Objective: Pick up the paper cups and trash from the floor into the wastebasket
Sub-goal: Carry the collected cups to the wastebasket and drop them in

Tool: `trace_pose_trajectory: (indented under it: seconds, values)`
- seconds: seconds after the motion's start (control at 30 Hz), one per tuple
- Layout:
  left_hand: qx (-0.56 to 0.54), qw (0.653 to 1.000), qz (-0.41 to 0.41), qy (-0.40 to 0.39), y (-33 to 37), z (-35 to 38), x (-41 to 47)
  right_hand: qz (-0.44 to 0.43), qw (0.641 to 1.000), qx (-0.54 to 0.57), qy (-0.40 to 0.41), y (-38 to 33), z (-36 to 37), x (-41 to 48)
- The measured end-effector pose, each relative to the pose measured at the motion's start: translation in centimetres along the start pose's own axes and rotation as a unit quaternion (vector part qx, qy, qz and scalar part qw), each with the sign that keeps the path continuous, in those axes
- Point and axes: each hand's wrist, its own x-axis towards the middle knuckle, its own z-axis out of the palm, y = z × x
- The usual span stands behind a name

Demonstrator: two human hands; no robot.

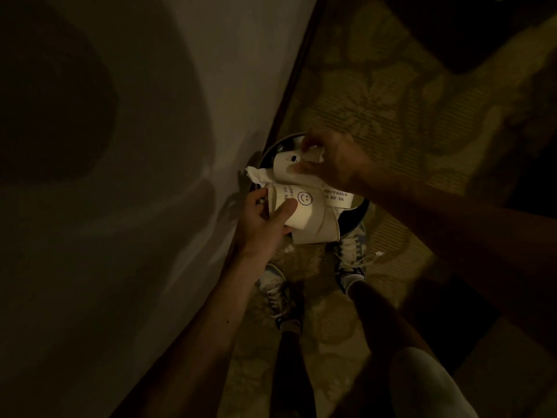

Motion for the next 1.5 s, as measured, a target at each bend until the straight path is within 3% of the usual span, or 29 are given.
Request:
trace_pose_trajectory:
  seconds: [0.17, 0.37, 0.57, 0.67, 0.83, 0.93, 1.07, 1.17, 1.37, 1.5]
  values:
    - [0.039, 0.999, -0.013, -0.019, 0.1, 1.3, 0.4, -0.002, 0.999, -0.035, 0.004, 0.1, -0.4, 0.4]
    - [0.157, 0.987, -0.032, 0.031, 0.8, 1.4, 0.5, -0.026, 0.995, -0.094, 0.002, 0.3, -0.9, 0.1]
    - [0.176, 0.983, -0.012, 0.057, 1.8, 0.2, 0.0, -0.058, 0.992, -0.105, 0.038, -0.7, -2.0, -1.0]
    - [0.202, 0.974, 0.036, 0.092, 2.5, -0.7, -0.4, -0.072, 0.991, -0.097, 0.058, -1.3, -2.9, -2.5]
    - [0.304, 0.936, 0.152, 0.087, 5.6, -2.1, -4.5, -0.092, 0.989, -0.097, 0.069, -3.3, -4.5, -8.6]
    - [0.397, 0.886, 0.229, 0.067, 8.9, -3.6, -10.7, -0.108, 0.988, -0.104, 0.033, -5.9, -5.1, -15.6]
    - [0.537, 0.777, 0.327, 0.036, 13.1, -6.3, -24.0, -0.161, 0.974, -0.161, -0.012, -11.3, -5.8, -25.8]
    - [0.579, 0.731, 0.358, 0.049, 14.4, -9.5, -34.5, -0.226, 0.957, -0.178, -0.022, -15.4, -5.5, -33.4]
    - [0.556, 0.742, 0.341, 0.152, 11.4, -19.0, -57.6, -0.38, 0.889, -0.216, -0.135, -25.2, -0.7, -48.9]
    - [0.512, 0.768, 0.279, 0.266, 5.4, -25.6, -71.9, -0.491, 0.801, -0.273, -0.206, -32.6, 5.4, -58.1]
